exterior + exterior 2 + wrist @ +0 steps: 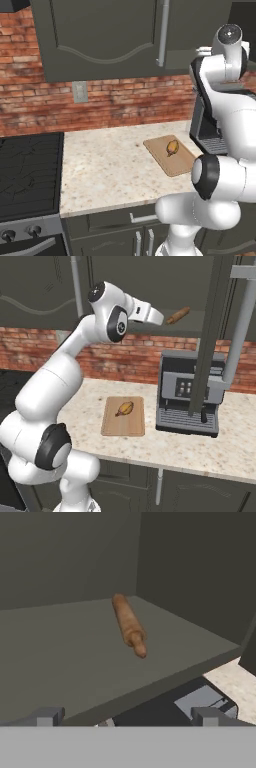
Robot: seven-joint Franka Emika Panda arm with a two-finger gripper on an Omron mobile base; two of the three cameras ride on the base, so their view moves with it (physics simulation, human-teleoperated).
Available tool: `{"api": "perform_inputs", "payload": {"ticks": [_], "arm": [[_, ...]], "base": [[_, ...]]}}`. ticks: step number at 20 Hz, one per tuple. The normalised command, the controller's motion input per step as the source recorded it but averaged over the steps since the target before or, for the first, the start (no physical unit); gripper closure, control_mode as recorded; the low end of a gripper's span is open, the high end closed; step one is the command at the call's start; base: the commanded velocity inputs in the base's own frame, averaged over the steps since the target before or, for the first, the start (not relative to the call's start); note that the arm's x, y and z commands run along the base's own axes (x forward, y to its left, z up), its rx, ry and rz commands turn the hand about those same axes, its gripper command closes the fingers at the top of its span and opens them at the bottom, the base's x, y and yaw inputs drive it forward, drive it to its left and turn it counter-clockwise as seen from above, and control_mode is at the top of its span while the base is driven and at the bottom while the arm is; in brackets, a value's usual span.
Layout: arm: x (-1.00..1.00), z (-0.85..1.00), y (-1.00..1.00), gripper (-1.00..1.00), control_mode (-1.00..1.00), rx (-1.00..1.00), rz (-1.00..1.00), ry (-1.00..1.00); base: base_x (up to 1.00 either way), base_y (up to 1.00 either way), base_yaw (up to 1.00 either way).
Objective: Open the cabinet, retrieve the rolling pin, and place it next to the meat on the cutting board to prepare for tenderizing.
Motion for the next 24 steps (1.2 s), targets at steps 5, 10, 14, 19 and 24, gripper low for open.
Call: {"api": "perform_inputs", "payload": {"ticks": [5,10,14,19,24], "arm": [[0.25,0.01,-0.17,-1.00,-1.00,0.00,0.01,0.00],[0.10,0.00,-0.25,-1.00,-1.00,0.00,0.01,0.00],[0.12,0.00,-0.29,-1.00,-1.00,0.00,0.02,-0.02],[0.24,0.00,-0.24,-1.00,-1.00,0.00,0.03,-0.06],[0.34,0.00,-0.17,-1.00,-1.00,0.00,0.04,-0.05]], "base": [[0.00,0.00,0.00],[0.00,0.00,0.00],[0.00,0.00,0.00],[0.00,0.00,0.00],[0.00,0.00,0.00]]}}
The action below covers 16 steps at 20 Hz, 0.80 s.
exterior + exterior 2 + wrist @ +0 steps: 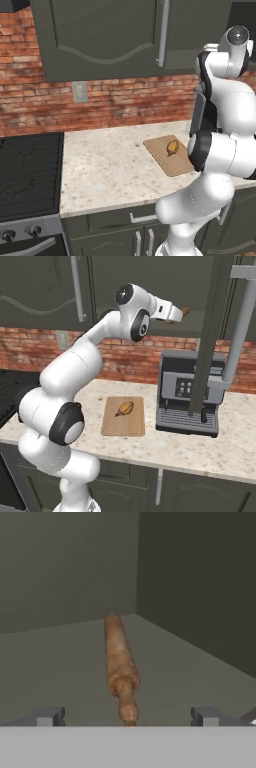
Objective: Open the cabinet, retrieve the rolling pin, and place it next to the meat on the cutting board to prepare for tenderizing.
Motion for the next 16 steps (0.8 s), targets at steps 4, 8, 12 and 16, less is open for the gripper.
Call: {"api": "perform_inputs", "payload": {"ticks": [4,8,12,16], "arm": [[0.33,0.00,-0.14,-1.00,-1.00,0.00,0.04,0.00],[0.28,0.00,-0.12,-1.00,-1.00,0.00,0.05,0.00],[0.29,0.00,-0.09,-1.00,-1.00,0.00,0.05,0.02],[0.27,0.00,-0.12,-1.00,-1.00,0.00,0.04,0.04]], "base": [[0.00,0.00,0.00],[0.00,0.00,0.00],[0.00,0.00,0.00],[0.00,0.00,0.00]]}}
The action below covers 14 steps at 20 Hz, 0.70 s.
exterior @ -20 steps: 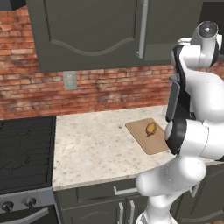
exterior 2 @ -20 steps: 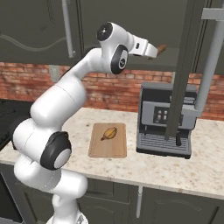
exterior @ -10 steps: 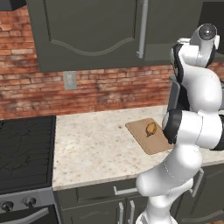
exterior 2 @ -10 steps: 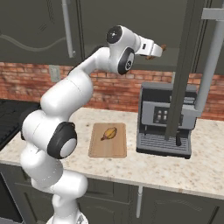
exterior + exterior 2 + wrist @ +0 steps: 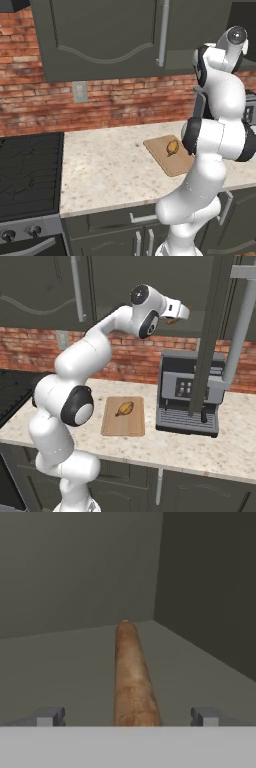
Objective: Open the cabinet, retrieve the rolling pin, and place it next to the meat on the cutting board to prepare for tenderizing.
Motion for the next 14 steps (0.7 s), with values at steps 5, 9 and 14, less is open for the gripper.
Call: {"api": "perform_inputs", "payload": {"ticks": [5,9,14], "arm": [[0.18,0.00,-0.10,-1.00,-1.00,0.00,0.02,0.06],[0.13,0.00,-0.10,-1.00,-1.00,0.00,0.00,0.09],[0.22,-0.01,-0.02,-1.00,-1.00,0.00,0.00,0.08]], "base": [[0.00,0.00,0.00],[0.00,0.00,0.00],[0.00,0.00,0.00]]}}
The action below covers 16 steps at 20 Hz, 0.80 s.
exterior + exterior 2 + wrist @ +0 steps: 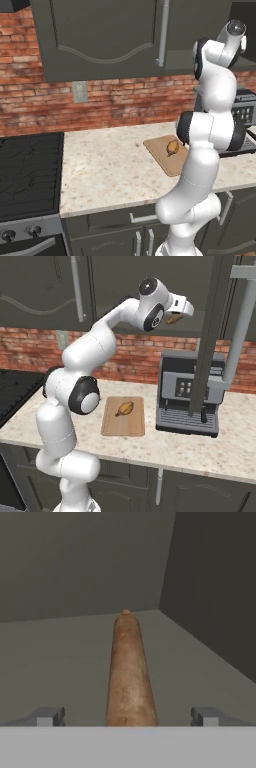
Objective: Open the cabinet, retrieve the rolling pin, and place it next to the meat on the cutting board to prepare for tenderizing.
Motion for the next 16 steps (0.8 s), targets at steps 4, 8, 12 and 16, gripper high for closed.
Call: {"api": "perform_inputs", "payload": {"ticks": [4,8,12,16], "arm": [[0.15,-0.09,0.00,-1.00,-1.00,0.03,0.00,0.02],[0.02,-0.31,0.00,1.00,-1.00,0.03,0.00,0.00],[0.00,-0.44,0.00,1.00,-1.00,0.09,0.00,0.00],[-0.01,-0.47,0.00,1.00,-1.00,0.17,0.00,-0.10]], "base": [[0.00,0.00,0.00],[0.00,0.00,0.00],[0.00,0.00,0.00],[0.00,0.00,0.00]]}}
